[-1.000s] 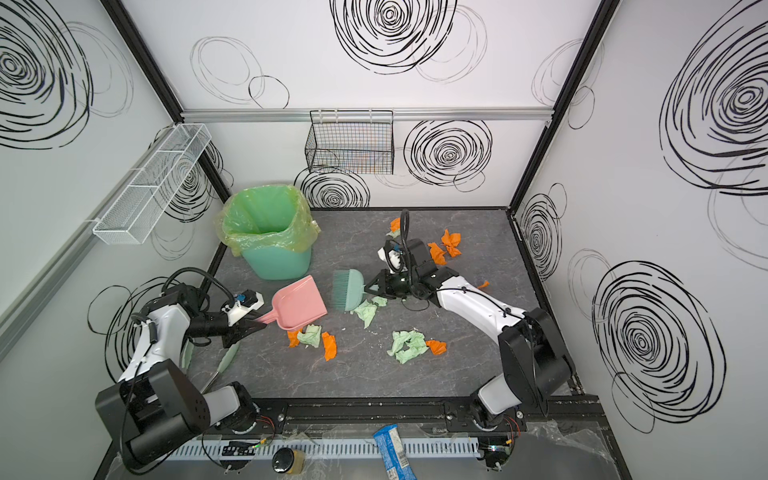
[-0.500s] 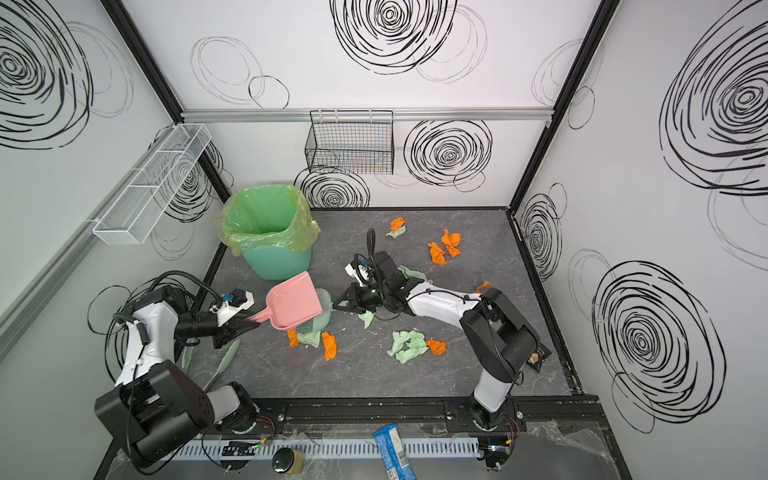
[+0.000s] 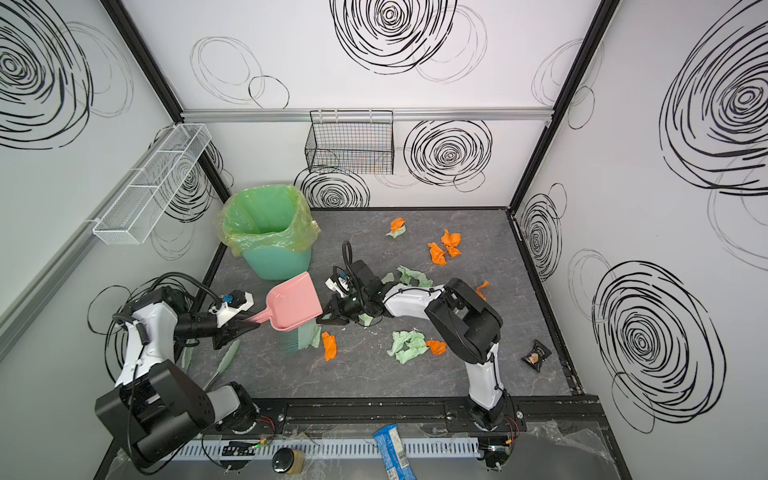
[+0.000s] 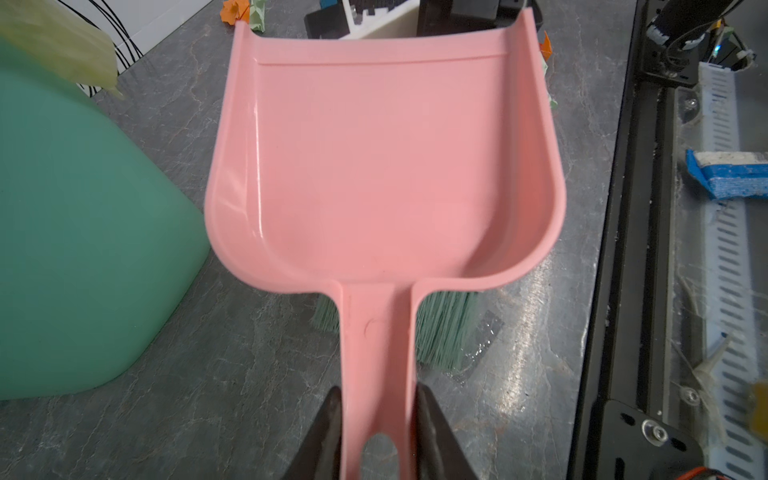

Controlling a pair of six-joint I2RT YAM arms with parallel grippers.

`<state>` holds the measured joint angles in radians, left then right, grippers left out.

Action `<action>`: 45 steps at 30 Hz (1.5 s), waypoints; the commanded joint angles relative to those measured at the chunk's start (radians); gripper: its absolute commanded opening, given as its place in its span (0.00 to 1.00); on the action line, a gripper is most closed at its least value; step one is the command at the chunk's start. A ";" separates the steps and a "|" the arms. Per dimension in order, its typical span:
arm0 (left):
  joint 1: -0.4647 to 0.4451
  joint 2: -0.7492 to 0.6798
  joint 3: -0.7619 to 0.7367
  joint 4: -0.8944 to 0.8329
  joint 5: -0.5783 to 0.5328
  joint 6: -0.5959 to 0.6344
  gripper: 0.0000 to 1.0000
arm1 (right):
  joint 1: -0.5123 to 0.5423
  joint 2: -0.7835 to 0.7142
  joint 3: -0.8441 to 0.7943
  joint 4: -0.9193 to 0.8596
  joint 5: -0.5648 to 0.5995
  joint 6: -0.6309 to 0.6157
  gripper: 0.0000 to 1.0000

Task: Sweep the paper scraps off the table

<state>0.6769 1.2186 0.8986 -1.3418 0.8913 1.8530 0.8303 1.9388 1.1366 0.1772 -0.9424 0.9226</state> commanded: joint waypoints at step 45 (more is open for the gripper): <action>-0.217 -0.014 -0.136 0.287 -0.127 -0.233 0.00 | -0.342 -0.479 0.184 -1.016 0.209 -0.708 0.00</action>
<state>0.4564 1.1908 0.7616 -1.0496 0.7696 1.6211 0.4793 1.4727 1.3445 -0.7414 -0.6720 0.2687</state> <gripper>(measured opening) 0.282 0.102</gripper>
